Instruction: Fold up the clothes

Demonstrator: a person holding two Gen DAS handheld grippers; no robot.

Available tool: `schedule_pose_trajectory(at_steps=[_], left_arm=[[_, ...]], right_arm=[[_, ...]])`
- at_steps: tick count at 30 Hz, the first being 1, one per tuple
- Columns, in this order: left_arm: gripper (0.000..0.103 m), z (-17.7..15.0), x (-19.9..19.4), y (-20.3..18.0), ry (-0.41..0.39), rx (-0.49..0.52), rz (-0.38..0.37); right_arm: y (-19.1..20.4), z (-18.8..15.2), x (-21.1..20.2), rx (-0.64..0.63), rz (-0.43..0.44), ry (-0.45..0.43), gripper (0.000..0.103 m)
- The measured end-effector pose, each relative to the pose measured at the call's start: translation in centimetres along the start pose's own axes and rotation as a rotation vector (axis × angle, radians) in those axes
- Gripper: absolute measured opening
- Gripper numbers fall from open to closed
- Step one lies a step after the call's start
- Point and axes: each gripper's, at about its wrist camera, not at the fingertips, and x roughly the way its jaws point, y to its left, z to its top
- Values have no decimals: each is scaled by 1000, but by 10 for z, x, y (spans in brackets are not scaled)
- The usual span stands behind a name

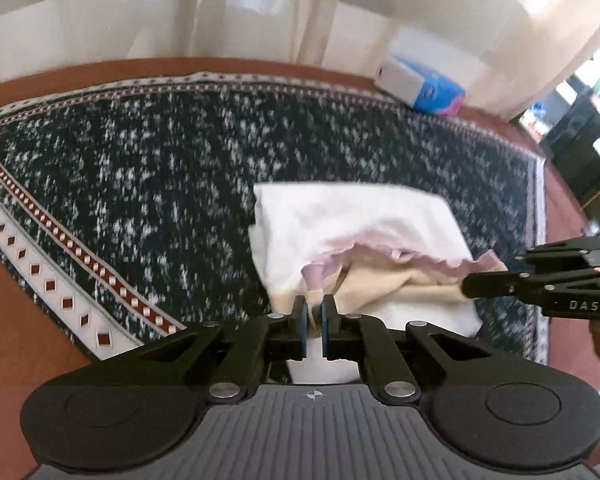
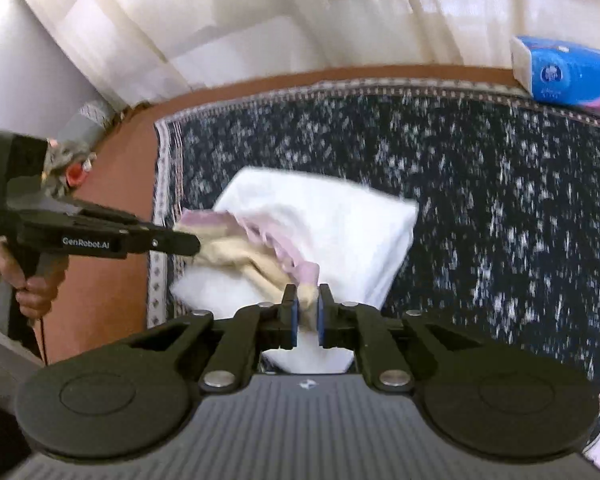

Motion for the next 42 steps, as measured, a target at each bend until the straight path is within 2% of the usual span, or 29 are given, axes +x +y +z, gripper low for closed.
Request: schedule_pose_trajectory(at_steps=[3,6,11,13,14,18,22,24,27,31,33,36,42], left_arm=[[26,-11,2,1,18,0,12],[26,-22,-4,2,27,-20,13],[27,-45,-21,5,64,-50,6],[27,-48,-35,5,51,-71,-8],[27,-46,-43,5,17,-90,-12],[28,-19,-55,-5,-135,-107,-13],[30,13,-29,-18,-171,-101,-42],[30,21,-10,-21,-154,-110,-21],[30,18,19,-27,-61,-87,-15],[31,-7,27,-43,-23,75,49],[33,-19,27,-46,-41,114,65],[36,-29,21,-46,-63,113,79],[39,-43,9,-50,-66,117,72]], right_arm=[[1,-12,2,-8,-18,17,13],[3,-24,1,-5,-53,19,13],[8,-39,-9,10,-65,34,23],[9,-44,-18,21,-72,42,23],[10,-47,-22,26,-75,45,23],[20,-29,-42,38,-74,-59,23],[31,0,-28,6,-82,-107,23],[34,11,-12,-3,-112,-117,23],[34,19,13,3,-154,-98,23],[42,11,32,-53,-168,-45,23],[46,-2,34,-103,-190,-15,23],[43,-23,28,-105,-187,-27,24],[41,-38,14,-37,-181,-30,26]])
